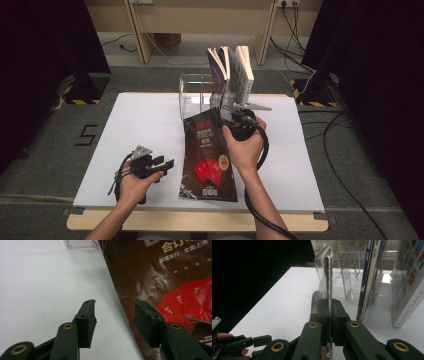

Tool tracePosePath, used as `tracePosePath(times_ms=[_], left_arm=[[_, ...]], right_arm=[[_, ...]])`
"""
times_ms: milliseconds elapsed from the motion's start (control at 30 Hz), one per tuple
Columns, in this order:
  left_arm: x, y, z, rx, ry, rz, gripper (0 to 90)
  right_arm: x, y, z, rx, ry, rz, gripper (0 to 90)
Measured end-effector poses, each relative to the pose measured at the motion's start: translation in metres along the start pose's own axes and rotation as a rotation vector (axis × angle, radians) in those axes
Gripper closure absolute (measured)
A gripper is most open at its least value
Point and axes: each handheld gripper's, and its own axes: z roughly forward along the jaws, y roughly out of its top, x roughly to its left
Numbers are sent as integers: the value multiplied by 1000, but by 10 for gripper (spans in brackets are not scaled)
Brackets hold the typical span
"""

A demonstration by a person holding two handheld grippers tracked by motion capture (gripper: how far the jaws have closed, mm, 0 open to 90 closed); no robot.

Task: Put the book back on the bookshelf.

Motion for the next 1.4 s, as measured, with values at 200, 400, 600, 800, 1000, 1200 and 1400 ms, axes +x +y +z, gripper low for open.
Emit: tracePosePath(times_ms=[200, 400, 600, 800, 1000, 1200, 1400], left_arm=[[-1, 7, -4, -27, -8, 2, 501], [-4, 13, -3, -34, -11, -5, 466], [-6, 19, -2, -40, -17, 22, 464], [-8, 23, -3, -51, -19, 28, 464], [-9, 27, -3, -68, -21, 29, 465], [-10, 32, -3, -79, -24, 29, 467], [-11, 37, -2, -85, -29, 29, 467]], right_arm=[[7, 10, -1, -15, 2, -12, 873], [13, 19, 1, -35, -7, -32, 872], [17, 29, 3, -47, -10, -37, 872], [21, 38, 3, -67, -14, -44, 872], [23, 46, 3, -99, -22, -53, 873], [25, 54, 5, -125, -30, -50, 873], [26, 61, 8, -156, -54, -49, 872]])
